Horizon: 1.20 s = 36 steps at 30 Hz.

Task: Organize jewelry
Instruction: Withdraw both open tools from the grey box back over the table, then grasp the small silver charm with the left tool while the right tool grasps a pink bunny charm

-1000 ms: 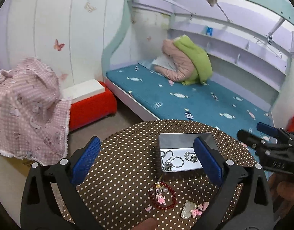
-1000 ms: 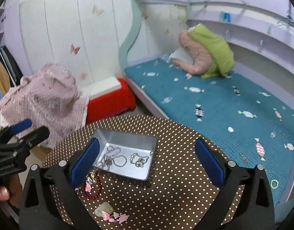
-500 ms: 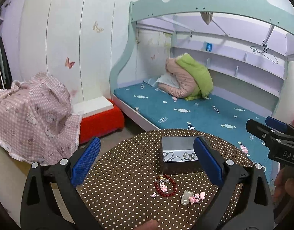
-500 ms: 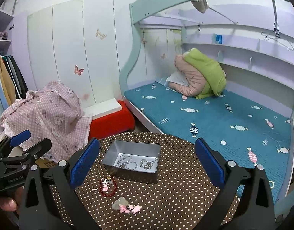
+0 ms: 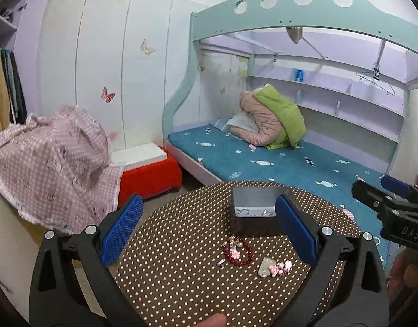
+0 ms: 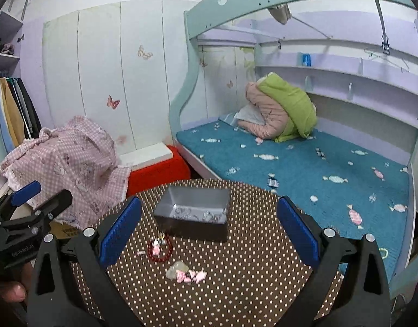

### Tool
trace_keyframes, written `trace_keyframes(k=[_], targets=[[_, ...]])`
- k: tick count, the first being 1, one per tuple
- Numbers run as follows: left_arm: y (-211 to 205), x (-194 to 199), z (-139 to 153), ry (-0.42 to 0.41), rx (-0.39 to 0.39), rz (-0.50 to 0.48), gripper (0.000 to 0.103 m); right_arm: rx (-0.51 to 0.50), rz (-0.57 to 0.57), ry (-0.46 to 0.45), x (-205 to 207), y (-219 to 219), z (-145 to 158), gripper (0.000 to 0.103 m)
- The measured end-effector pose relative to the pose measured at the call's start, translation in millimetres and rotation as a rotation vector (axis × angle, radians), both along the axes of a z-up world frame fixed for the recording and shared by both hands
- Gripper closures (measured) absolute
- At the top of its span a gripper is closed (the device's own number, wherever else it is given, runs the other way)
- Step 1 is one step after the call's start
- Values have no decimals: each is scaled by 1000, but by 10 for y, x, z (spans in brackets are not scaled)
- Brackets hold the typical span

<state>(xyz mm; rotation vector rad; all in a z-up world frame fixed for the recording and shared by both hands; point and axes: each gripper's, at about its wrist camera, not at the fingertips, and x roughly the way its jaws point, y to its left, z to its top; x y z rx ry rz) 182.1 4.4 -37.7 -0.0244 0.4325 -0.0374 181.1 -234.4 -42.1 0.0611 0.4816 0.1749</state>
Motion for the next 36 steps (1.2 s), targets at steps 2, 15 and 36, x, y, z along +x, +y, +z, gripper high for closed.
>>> trace_keyframes(k=[2,15,36], targets=[[68,-25,-54,7,-8,8,5,3,-2,10,-18,-14,-44,7],[18,6,-680,132,52,-21,5,-10,10,95,-30,-34,-329,7],[7,929,-1719,436,98,-43,6,-51,58,357,380,51,-1132,7]])
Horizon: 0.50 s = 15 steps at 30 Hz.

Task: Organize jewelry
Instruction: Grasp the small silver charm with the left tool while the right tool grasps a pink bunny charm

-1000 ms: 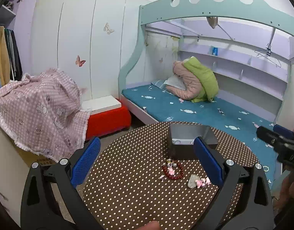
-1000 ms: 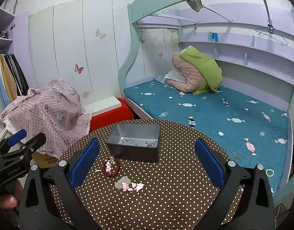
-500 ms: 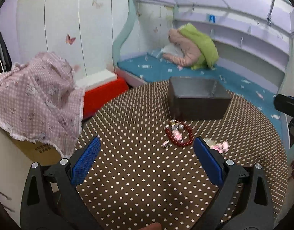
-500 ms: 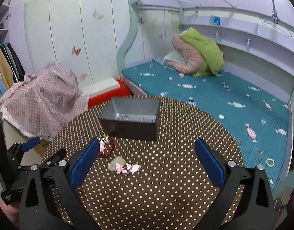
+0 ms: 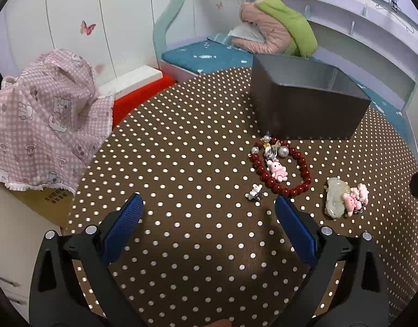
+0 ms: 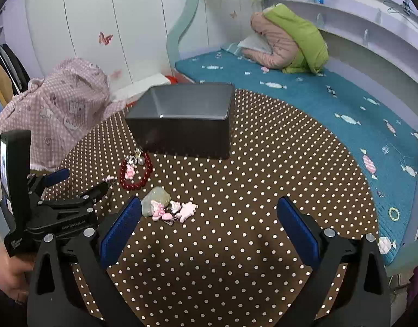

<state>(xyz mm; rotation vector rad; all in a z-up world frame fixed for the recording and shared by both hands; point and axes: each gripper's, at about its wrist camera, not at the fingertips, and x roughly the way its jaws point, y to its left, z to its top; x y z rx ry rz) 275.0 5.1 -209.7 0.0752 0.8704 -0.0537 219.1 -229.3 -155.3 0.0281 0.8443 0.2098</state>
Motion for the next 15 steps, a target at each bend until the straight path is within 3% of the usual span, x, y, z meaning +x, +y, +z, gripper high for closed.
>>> trace_keyframes(k=[3,5,9,15], targets=[[-12,54,-38,19,-9,-3,8,-2,2,24,36,-5,-75,7],[-8,95,-57,32,-20,-14,32,0,1,37,58,-11,-111,7],[-23,144,-54,40,-36,-38,43,1,1,52,74,-22,-168,7],[-98,120,-23,43,-73,-90,83,13,39,79,86,29,-271,7]])
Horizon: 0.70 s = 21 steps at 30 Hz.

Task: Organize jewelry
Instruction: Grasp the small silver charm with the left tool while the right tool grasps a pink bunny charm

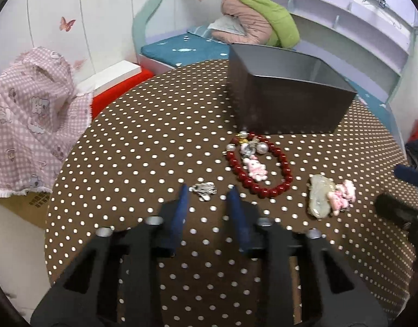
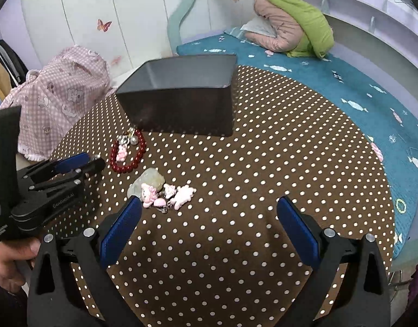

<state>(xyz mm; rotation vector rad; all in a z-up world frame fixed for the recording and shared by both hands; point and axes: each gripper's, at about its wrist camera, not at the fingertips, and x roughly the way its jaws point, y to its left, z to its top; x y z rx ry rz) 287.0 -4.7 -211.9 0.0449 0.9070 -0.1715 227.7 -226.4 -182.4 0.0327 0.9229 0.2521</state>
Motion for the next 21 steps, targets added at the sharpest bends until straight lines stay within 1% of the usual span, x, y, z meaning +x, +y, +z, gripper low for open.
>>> trace_keyframes(k=[2,3,5,6,7,8,11,14,15,21], targets=[[-8,-32,9,5,-18,3,94,1,28,11,3,61,-40,9],[8,-51,11,7,-25,5,94,4,45,18,5,94,-66,11],[44,-104,18,8,-37,10,95,20,62,37,31,128,-114,24],[77,-141,19,7,-43,13,95,23,66,45,44,140,-137,29],[108,-179,27,5,-49,16,95,20,65,49,54,144,-158,36],[126,-212,29,3,-51,18,95,16,64,39,55,142,-148,39],[162,-290,60,-3,-61,21,95,28,46,36,82,96,-127,46],[172,-316,65,-6,-61,23,95,29,24,25,117,55,-109,48],[164,-312,70,-7,-62,23,95,26,25,26,128,56,-113,49],[153,-323,88,-10,-77,17,96,-13,32,12,144,119,-131,60]])
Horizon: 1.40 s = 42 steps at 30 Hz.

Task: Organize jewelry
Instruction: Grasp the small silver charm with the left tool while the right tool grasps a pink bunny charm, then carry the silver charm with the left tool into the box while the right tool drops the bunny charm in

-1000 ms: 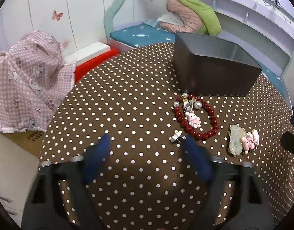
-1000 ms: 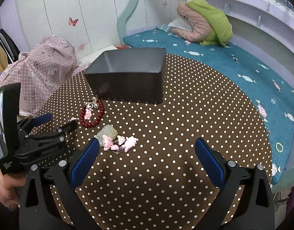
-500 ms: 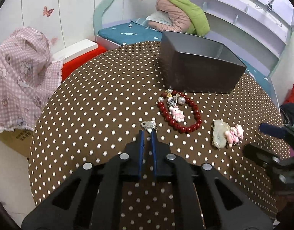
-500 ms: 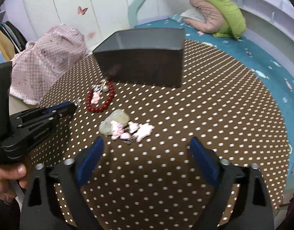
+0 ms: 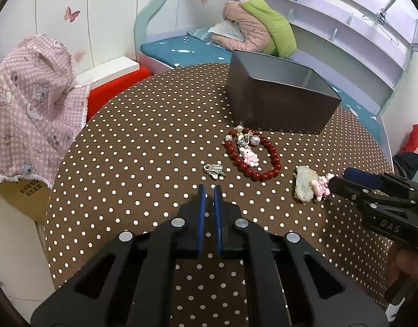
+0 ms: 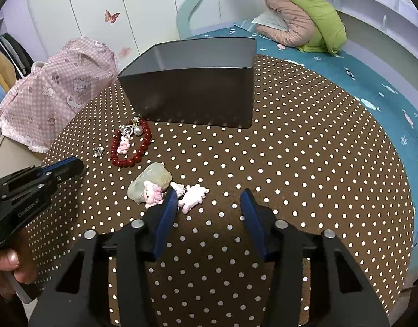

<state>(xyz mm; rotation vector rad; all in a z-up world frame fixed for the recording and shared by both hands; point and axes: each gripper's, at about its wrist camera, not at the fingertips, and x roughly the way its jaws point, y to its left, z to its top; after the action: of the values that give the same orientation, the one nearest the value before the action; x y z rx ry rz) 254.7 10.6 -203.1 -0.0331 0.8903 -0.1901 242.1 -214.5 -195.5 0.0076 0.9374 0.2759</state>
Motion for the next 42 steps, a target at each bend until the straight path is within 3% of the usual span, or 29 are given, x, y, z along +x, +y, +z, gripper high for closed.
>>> trace_keyframes(k=[6,8,10,15,17,21,26,34,36,38,42], targets=[[-6,40,-7,-7,8,5,94,1,4,-6,35,18,11,61],[-16,103,1,-7,-8,5,78,1,2,-5,49,15,7,61],[-6,164,3,-9,-27,8,70,1,2,-3,60,18,0,61],[1,256,-18,5,-44,3,69,-20,16,-10,64,51,-6,61],[-14,284,-18,1,-34,3,62,-31,19,-15,64,81,-16,61],[-91,396,-19,-4,-21,-25,62,-31,21,-16,66,83,-23,62],[-178,411,-62,4,-16,-54,89,-29,8,-16,66,30,-20,64],[-114,277,-91,4,-41,-60,89,-79,46,-31,53,88,-50,65],[-48,196,-96,2,-46,-54,89,-129,61,-46,32,163,-52,72],[-4,157,-87,1,-52,-49,89,-133,68,-39,10,160,-46,90],[64,85,-41,-6,-54,-44,89,-120,71,-38,-36,55,-55,90]])
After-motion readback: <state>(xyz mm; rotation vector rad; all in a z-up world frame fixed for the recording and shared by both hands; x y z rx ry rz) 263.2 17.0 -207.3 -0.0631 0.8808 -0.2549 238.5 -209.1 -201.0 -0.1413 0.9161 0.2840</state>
